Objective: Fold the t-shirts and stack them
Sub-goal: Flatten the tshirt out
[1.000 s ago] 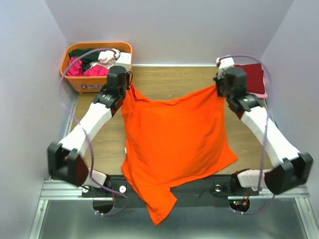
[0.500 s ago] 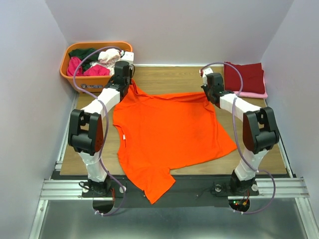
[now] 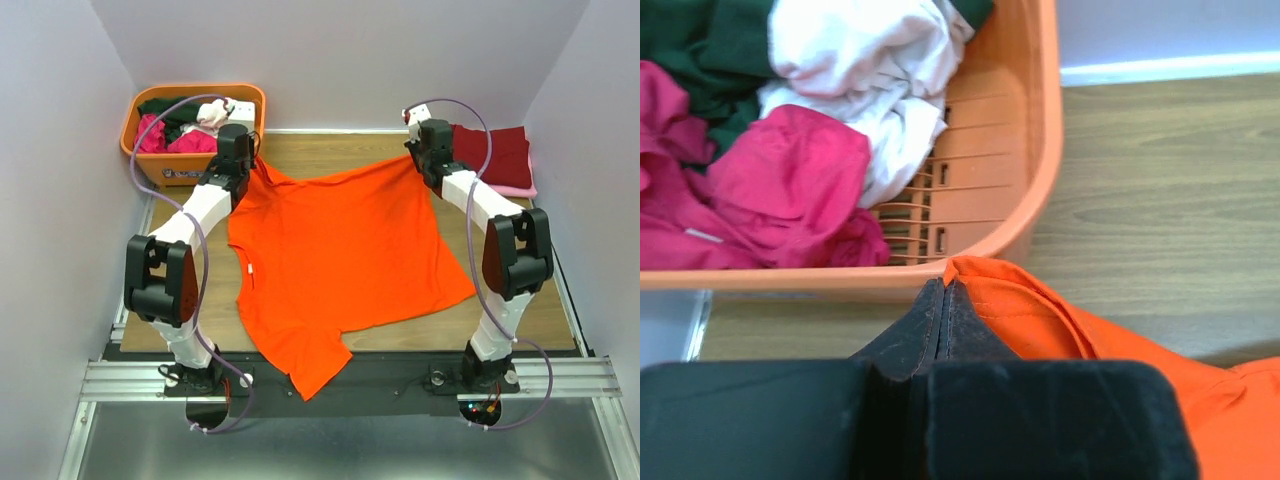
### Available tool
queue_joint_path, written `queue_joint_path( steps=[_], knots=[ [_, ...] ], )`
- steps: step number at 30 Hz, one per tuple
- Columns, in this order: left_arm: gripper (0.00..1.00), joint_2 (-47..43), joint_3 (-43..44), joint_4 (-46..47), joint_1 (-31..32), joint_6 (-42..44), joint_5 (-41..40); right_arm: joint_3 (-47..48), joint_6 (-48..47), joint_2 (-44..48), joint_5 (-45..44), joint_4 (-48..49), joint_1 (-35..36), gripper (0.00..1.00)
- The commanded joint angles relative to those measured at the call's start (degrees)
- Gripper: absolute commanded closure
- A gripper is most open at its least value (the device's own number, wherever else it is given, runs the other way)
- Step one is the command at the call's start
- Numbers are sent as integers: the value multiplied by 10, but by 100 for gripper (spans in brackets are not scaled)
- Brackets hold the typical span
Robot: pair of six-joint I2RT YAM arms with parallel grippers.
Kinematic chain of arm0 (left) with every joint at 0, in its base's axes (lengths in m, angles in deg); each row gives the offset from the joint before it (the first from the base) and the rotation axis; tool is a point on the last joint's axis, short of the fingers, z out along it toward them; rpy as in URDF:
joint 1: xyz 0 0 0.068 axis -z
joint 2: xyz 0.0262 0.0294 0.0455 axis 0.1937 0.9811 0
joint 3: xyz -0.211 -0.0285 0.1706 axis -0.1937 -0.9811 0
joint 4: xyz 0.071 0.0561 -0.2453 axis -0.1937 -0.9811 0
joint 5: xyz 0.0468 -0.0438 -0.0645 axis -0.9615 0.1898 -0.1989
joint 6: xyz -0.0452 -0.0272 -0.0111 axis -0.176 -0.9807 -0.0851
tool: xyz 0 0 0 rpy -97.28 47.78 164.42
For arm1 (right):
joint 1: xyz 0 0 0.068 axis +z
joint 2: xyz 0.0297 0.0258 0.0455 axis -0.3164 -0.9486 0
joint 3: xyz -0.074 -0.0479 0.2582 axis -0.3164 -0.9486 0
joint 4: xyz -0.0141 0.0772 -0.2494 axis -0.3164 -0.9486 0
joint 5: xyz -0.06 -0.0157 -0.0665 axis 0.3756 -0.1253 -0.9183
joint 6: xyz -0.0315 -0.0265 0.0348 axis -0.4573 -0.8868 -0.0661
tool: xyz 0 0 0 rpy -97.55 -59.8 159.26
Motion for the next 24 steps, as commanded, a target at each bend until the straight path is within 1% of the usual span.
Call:
queue_joint_path(
  steps=[1,4,5,6,8,9,11,12,14,15,16,17,19,20,21,23,24],
  knots=[
    [100,-36,-10,39,-18,-22,-30,39,-5,-33,13,38,-1,99],
    [99,-2,6,23,-25,-36,-29,61,8,-71,-3,37,0,99],
    [96,11,13,20,-26,-40,-31,67,15,-79,-3,37,0,97],
    [84,32,27,15,-27,-48,-42,81,19,-96,-3,37,0,80],
    [71,50,54,6,-32,-59,-53,97,44,-105,8,29,0,61],
    [48,62,64,-10,-35,-80,-53,107,69,-104,10,6,0,46],
    [30,60,81,-30,-38,-92,-57,121,92,-93,-1,-10,0,39],
    [20,47,92,-48,-38,-105,-59,120,112,-73,-15,-28,-2,37],
    [16,24,100,-73,-37,-122,-64,117,137,-53,-34,-56,-6,37],
    [16,-5,102,-103,-38,-131,-74,112,153,-37,-39,-90,-10,37],
    [16,-19,102,-123,-38,-138,-80,103,191,-7,-25,-106,-26,37],
    [16,-53,95,-144,-37,-157,-87,77,210,14,-11,-134,-35,38],
    [17,-87,80,-202,-36,-175,-83,36,274,52,25,-152,-60,39],
    [18,-105,72,-223,-35,-202,-78,18,290,92,41,-162,-64,40],
    [21,-143,42,-256,-32,-216,-60,-24,314,109,64,-180,-69,41],
    [24,-188,-6,-271,-20,-241,-39,-68,342,145,86,-195,-69,45],
    [28,-234,-61,-276,-2,-270,-12,-112,363,178,103,-202,-70,48]
  ],
)
